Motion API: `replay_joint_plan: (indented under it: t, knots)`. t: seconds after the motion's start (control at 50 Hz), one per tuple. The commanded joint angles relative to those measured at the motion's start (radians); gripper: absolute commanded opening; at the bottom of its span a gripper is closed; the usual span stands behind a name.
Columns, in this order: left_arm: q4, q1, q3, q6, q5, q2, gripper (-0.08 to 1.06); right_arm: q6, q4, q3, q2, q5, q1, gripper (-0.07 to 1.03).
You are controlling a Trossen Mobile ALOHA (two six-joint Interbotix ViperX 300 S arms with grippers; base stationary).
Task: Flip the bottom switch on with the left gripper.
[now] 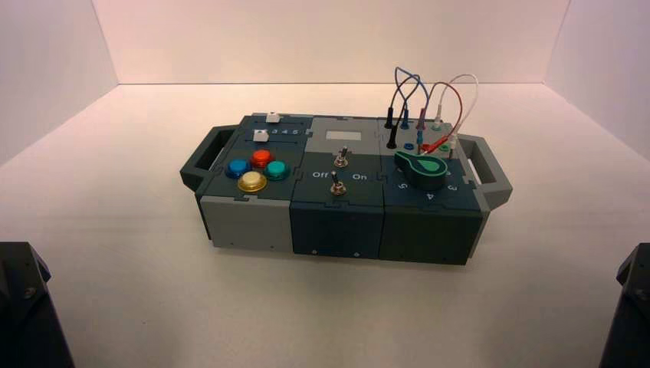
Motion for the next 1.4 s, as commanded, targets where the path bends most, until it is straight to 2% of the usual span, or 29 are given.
replay_joint_plan:
  t: [0.02,0.18,0.52,1.04,1.18,1.4]
  knots:
    - [-0.009,-0.006,0.072,0.000,0.031,-0.107,-0.03,0.003,0.003,0.025,-0.037,-0.018,0.017,-0.03]
    - [-0.012,-0.011,0.048,0.000,0.072,-0.123,-0.03,0.011,0.009,0.020,-0.049,-0.014,0.018,-0.03]
    - [-0.012,-0.015,0.034,0.000,0.081,-0.072,-0.03,0.011,0.009,0.009,-0.018,0.006,0.021,-0.03]
    - [-0.012,-0.032,0.014,0.000,0.118,-0.072,-0.03,0.011,0.011,0.005,-0.006,0.014,0.026,-0.03]
    - [-0.015,-0.040,0.003,-0.002,0.140,-0.071,-0.03,0.012,0.011,0.002,0.003,0.020,0.049,-0.03]
    - [-0.015,-0.092,-0.017,0.000,0.187,-0.017,-0.03,0.012,0.011,-0.002,0.043,0.034,0.094,-0.03]
